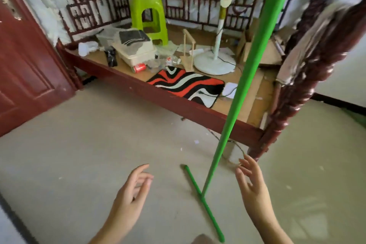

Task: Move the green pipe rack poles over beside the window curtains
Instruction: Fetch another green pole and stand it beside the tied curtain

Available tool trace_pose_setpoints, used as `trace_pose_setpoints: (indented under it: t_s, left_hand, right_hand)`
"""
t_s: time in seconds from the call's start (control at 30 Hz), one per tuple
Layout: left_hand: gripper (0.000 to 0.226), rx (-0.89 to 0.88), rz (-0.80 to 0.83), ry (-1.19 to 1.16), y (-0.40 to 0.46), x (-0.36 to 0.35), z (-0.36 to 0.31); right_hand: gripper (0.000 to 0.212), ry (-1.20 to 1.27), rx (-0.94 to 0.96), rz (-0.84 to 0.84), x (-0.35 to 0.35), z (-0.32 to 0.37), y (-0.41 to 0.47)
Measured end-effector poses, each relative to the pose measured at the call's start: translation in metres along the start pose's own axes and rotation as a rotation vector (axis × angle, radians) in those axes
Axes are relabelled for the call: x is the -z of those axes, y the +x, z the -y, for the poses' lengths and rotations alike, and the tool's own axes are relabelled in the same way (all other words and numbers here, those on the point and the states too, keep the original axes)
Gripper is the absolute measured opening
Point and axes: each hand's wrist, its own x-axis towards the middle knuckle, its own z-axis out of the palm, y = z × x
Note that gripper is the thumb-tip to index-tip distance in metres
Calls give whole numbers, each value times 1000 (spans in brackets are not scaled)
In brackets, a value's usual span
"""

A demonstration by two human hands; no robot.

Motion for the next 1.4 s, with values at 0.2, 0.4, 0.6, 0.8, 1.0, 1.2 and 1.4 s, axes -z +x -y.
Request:
trace_pose_setpoints:
  t_s: [0.2, 0.4, 0.6, 0.8, 1.0, 1.2, 1.4]
  left_hand:
    - [31, -311, 347, -53, 111, -53, -80]
    - [34, -548, 673, -143, 167, -110, -170]
    - [15, -632, 769, -144, 201, -128, -185]
    - [16, -725, 946, -196, 202, -125, -196]
    - [12, -785, 1128, -239, 174, -119, -204]
    - [28, -830, 1119, -214, 149, -117, -206]
    - [29, -749, 1157, -284, 103, -115, -207]
  right_hand:
    - [43, -53, -14, -162, -1, 23, 55]
    - [50, -118, -62, -126, -23, 46, 93]
    - [35, -194, -115, -193, -39, 58, 94]
    - [35, -161, -221, -470, -65, 62, 80]
    - [29, -155, -288, -695, -74, 72, 48]
    - [22, -242, -274, -763, -72, 89, 23]
    - [17, -334, -303, -727, -53, 80, -28]
